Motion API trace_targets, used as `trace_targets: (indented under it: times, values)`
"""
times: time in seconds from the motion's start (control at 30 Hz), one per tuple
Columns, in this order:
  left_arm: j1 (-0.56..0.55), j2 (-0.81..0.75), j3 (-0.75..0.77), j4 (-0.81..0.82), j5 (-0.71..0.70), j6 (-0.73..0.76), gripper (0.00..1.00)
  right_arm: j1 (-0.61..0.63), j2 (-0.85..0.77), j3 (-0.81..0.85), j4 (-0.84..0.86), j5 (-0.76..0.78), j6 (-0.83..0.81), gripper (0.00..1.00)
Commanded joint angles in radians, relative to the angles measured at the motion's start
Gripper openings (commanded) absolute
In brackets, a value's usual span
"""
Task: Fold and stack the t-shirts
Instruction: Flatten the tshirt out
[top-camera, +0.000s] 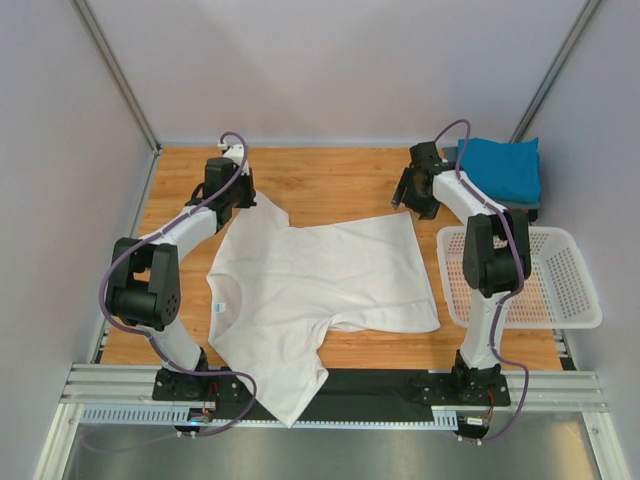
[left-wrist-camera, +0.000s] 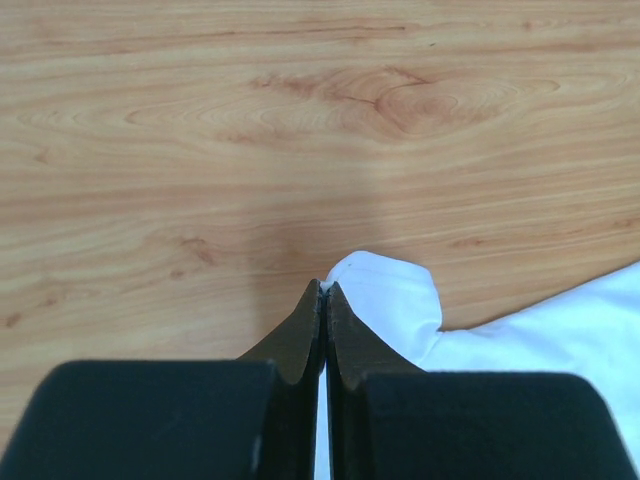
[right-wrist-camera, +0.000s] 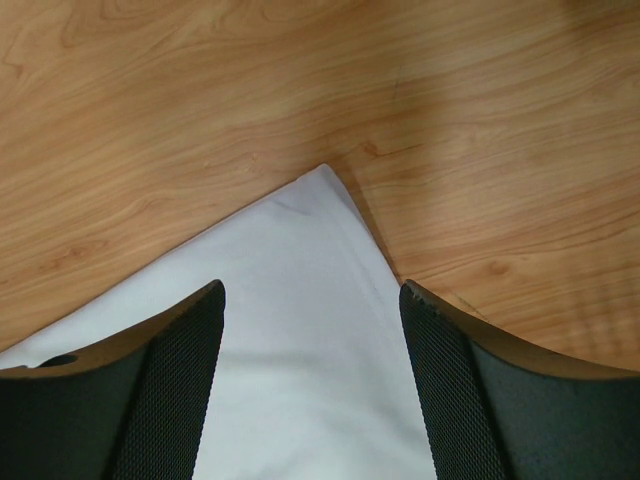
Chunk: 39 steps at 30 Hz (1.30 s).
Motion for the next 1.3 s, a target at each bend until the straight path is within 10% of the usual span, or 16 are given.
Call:
trace_targets:
  times: [0.0,0.97,1.27]
  values:
    - [0.005,0.020,0.067,0.020,0.038,0.140,0.00,-0.003,0.026,0.058,0.034,0.028,-0.021,0.72]
    - [0.045,0.153,0.234,0.002,0.067,0.240,0.00,-0.016,0.237,0.226,-0.001,0.112,-0.050,0.61]
    - [0.050,0.175,0.263,0.010,0.072,0.221,0.00,-0.016,0.255,0.248,-0.021,0.146,-0.081,0.23]
